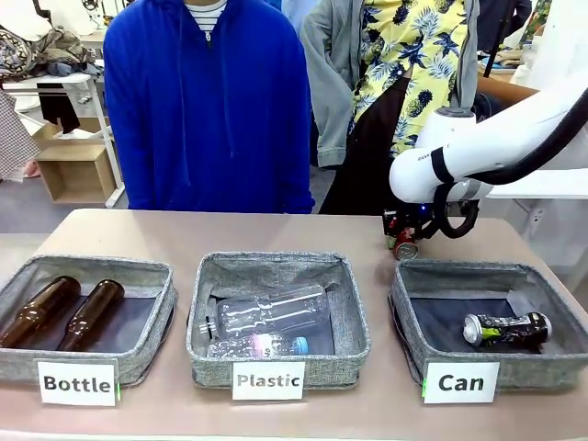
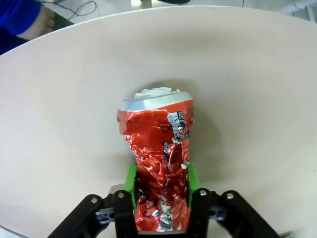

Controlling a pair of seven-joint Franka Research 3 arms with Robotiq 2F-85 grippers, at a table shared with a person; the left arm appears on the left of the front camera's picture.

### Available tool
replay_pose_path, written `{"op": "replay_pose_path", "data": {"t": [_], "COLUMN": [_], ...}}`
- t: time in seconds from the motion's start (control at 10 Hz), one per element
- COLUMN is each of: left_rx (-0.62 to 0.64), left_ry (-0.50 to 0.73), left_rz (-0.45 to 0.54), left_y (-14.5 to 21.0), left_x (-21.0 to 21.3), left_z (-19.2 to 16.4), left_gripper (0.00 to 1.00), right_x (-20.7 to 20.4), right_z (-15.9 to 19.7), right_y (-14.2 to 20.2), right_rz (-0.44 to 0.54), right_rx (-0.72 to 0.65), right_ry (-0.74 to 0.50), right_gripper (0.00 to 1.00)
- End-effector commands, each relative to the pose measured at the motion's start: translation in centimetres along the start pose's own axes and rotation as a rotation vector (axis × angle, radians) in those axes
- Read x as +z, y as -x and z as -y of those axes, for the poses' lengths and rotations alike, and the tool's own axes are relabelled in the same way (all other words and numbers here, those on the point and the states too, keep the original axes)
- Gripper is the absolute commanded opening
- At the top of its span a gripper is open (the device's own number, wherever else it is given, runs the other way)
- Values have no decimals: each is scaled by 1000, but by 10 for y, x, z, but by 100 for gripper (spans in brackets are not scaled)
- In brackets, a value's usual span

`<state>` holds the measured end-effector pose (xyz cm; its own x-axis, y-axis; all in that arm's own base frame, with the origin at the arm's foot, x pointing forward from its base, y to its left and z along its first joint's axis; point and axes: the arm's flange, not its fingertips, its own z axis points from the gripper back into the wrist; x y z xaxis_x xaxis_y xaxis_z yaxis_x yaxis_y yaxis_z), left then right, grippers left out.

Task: Sort the can waste into the basket.
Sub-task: Pick up the can waste from the table and place it in the right Fabric basket.

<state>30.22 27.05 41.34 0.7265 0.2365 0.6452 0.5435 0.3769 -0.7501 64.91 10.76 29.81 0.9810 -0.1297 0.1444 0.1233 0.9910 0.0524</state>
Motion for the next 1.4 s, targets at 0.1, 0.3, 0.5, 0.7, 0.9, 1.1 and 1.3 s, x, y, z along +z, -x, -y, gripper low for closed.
{"op": "replay_pose_path", "data": {"t": [0.1,0.3,0.5,0.7,0.9,1.1,1.3], "left_rx": [-6,-6,-6,-6,-6,-6,-6], "left_ry": [-5,-5,-5,-5,-5,-5,-5], "left_rz": [3,3,3,3,3,3,3], "left_y": [2,2,2,2,2,2,2], "left_x": [-2,-2,-2,-2,-2,-2,-2], "left_z": [3,3,3,3,3,3,3], "left_gripper": [100,100,100,100,100,100,100], "right_x": [4,15,62,129,161,159,144], "right_z": [-2,2,19,47,67,85,108], "right_y": [-7,-9,-5,23,67,123,157], "right_rz": [-10,-5,23,-8,-175,-269,-316], "right_rx": [-18,-10,86,286,575,1094,1446], "right_ry": [34,23,-18,-79,-91,-119,-175], "right_gripper": [0,0,0,0,0,0,0]}}
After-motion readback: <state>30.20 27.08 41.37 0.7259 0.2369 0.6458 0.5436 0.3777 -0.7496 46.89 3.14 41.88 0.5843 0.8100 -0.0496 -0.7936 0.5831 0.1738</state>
